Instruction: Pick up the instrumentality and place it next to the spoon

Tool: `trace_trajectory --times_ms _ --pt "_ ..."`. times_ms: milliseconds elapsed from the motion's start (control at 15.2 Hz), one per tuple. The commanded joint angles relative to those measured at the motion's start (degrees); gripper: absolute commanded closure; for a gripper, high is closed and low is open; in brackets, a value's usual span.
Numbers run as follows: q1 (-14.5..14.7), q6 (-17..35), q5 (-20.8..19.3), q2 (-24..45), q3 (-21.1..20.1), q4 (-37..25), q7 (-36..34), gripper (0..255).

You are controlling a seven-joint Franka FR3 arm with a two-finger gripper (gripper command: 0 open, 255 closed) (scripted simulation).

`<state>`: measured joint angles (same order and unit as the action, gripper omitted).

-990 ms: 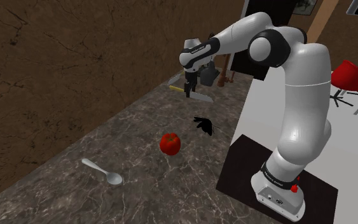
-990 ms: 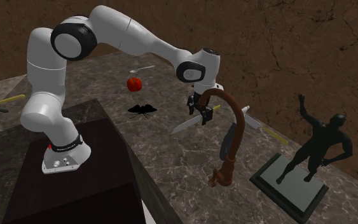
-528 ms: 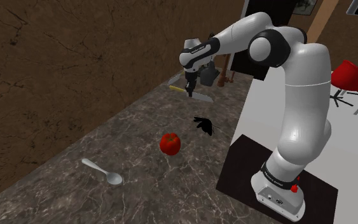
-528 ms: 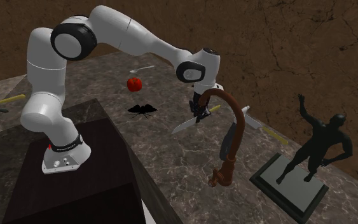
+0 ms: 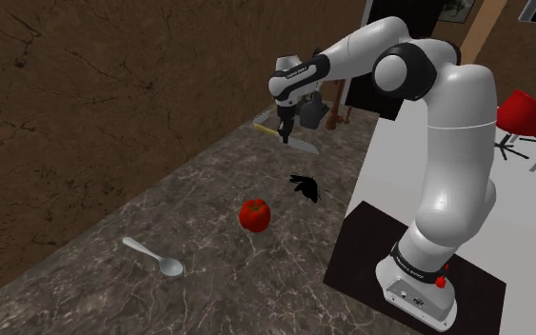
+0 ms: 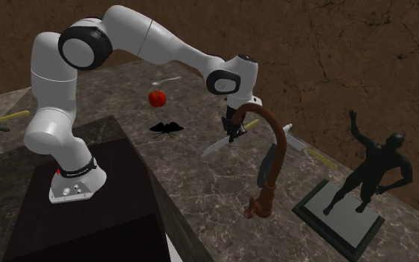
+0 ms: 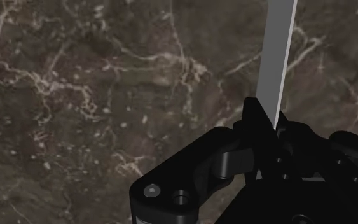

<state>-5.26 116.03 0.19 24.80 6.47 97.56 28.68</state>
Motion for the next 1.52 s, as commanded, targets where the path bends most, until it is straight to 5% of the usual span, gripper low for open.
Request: trace_trajectory --times_ms 0,1320,1452 --pt "0.02 -1.09 -0.06 -0.57 0.03 -0.50 0.00 255" --pt "0.11 -14.28 -0.48 -4.84 0.25 -9.46 0.15 255" --pt "1.75 -13.71 -0.65 -6.42 -0.52 -7.24 -2.24 255"
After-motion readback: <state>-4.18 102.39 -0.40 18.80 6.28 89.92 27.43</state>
